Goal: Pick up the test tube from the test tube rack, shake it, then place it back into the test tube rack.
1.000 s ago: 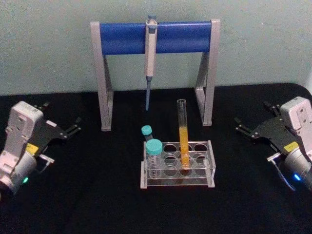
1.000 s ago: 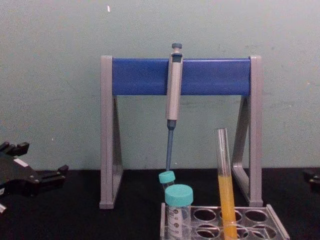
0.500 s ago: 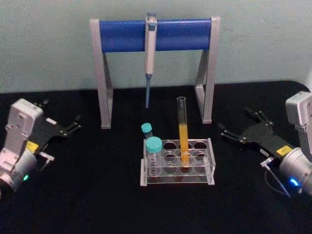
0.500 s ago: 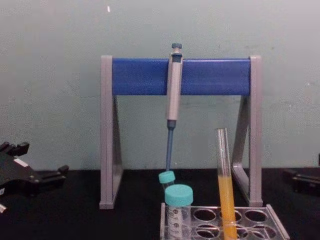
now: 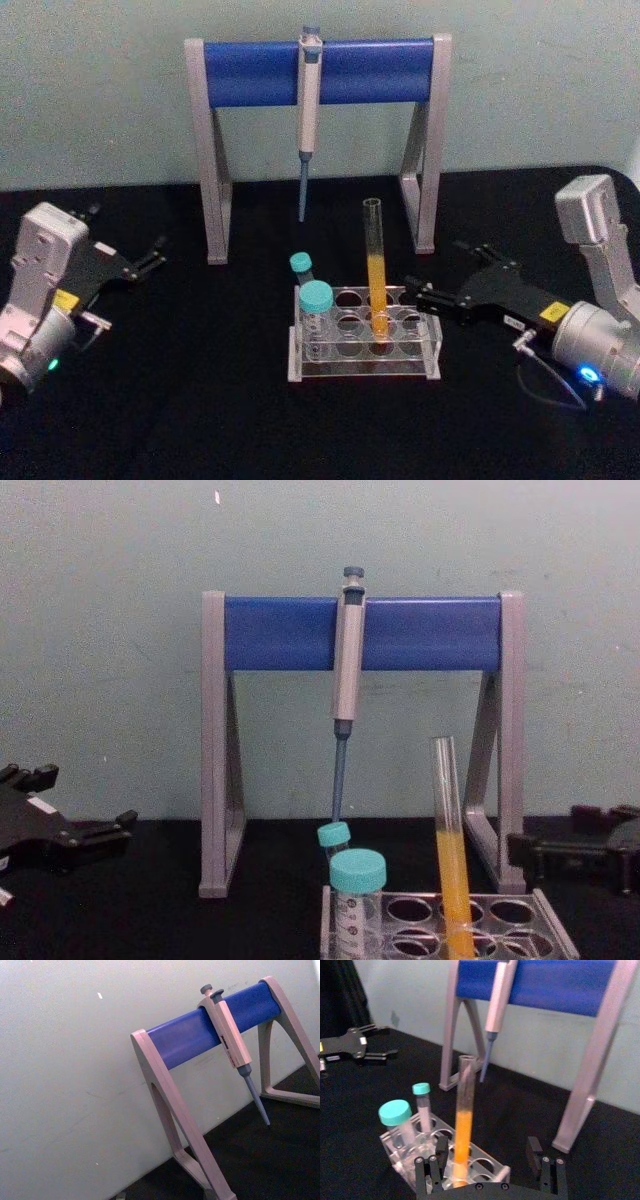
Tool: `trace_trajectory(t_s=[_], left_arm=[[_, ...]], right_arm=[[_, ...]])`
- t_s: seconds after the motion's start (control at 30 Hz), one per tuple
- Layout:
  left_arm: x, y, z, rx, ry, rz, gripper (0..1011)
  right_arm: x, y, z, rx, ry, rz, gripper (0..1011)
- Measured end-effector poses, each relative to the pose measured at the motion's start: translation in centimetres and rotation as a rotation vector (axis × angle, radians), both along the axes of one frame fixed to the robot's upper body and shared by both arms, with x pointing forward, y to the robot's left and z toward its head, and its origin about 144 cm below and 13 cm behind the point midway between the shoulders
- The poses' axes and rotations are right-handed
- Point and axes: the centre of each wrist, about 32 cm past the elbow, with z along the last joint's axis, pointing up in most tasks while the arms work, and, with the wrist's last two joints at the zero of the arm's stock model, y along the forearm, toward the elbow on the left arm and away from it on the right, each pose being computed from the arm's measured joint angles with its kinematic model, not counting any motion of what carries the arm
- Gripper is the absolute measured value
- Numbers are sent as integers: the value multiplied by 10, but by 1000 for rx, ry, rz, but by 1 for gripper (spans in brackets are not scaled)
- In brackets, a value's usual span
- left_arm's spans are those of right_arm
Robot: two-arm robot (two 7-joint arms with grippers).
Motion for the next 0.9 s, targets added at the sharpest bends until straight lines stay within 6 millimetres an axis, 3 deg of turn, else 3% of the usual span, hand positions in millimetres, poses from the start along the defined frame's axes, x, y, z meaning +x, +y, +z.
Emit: trace_trajectory(t_s=[0.9], left_arm=[[0,0,0,0,0,0,1002]], right_arm=[[57,34,4,-36,63,119,1000]])
